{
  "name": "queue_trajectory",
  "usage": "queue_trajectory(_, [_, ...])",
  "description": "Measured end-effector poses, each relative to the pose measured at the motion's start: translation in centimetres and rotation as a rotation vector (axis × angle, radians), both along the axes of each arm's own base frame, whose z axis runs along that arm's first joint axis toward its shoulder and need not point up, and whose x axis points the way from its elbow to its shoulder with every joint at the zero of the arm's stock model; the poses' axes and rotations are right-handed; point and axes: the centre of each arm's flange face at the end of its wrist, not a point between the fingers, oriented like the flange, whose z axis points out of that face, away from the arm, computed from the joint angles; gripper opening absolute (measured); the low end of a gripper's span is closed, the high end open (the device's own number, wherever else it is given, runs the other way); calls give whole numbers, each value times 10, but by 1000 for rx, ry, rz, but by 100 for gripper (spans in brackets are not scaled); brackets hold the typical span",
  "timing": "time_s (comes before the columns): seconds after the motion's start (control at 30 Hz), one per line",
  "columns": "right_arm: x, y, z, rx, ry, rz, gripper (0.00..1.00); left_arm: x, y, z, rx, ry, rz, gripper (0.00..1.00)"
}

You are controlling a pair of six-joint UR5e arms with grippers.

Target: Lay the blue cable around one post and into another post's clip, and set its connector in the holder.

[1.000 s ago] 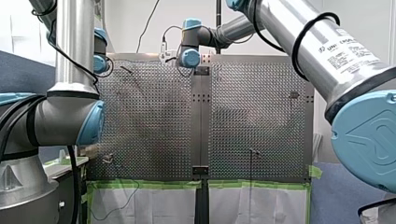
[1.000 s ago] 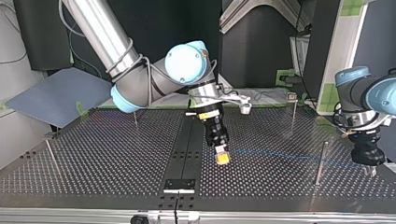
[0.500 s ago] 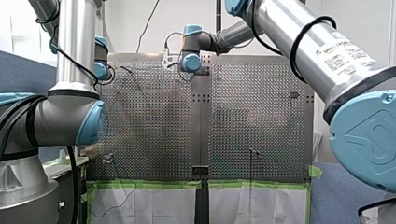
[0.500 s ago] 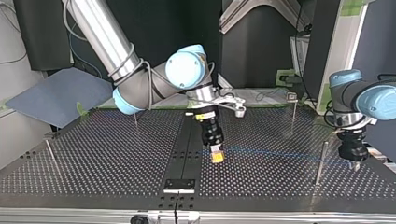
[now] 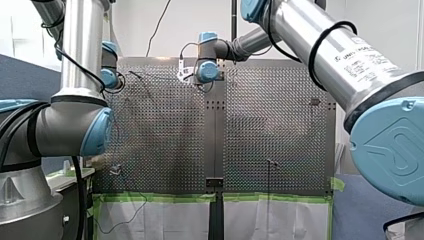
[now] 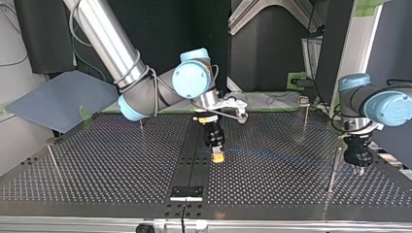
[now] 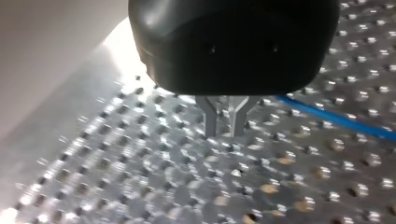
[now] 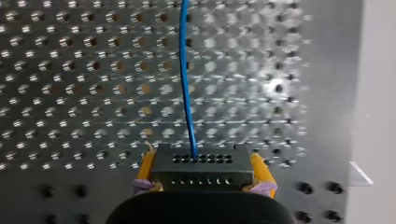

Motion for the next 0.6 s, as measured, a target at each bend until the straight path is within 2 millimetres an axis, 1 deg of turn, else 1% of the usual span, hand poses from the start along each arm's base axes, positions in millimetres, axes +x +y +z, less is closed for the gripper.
queue_trajectory(0.03, [0,-1,-3,5,7,-2,0,1,-1,-2,-1,4,-3,20])
queue_trajectory(0.07, [-1,-1,-7,12,16,-4,0,1,-2,-3,-1,6,-5,27])
queue_trajectory(0.13, [-2,-2,-13,20,26,-8,0,2,-3,-5,0,9,-11,27])
queue_trajectory(0.17, [-3,-3,-18,26,31,-10,0,2,-4,-6,0,9,-16,29])
queue_trajectory(0.23, [-5,-4,-25,33,38,-13,0,3,-6,-6,2,7,-31,29])
queue_trajectory(0.3, [-7,-5,-33,40,46,-17,0,4,-7,-6,4,5,-45,36])
queue_trajectory(0.33, [-8,-5,-37,44,50,-18,0,4,-8,-5,4,4,-51,36])
queue_trajectory(0.37, [-9,-5,-42,50,55,-19,0,4,-8,-5,4,3,-57,42])
queue_trajectory(0.4, [-10,-5,-45,53,59,-20,0,4,-9,-5,4,2,-62,56])
queue_trajectory(0.43, [-11,-5,-48,57,62,-21,0,4,-9,-5,4,2,-65,56])
queue_trajectory(0.47, [-12,-5,-51,60,67,-22,0,4,-10,-5,3,2,-66,76])
queue_trajectory(0.5, [-12,-5,-53,63,70,-22,0,4,-9,-6,3,3,-66,84])
queue_trajectory(0.53, [-13,-5,-55,65,73,-23,0,4,-9,-6,2,4,-64,84])
queue_trajectory(0.57, [-13,-4,-57,68,76,-23,0,4,-8,-6,1,5,-60,98])
queue_trajectory(0.6, [-14,-4,-58,70,78,-23,0,4,-7,-6,-1,7,-53,100])
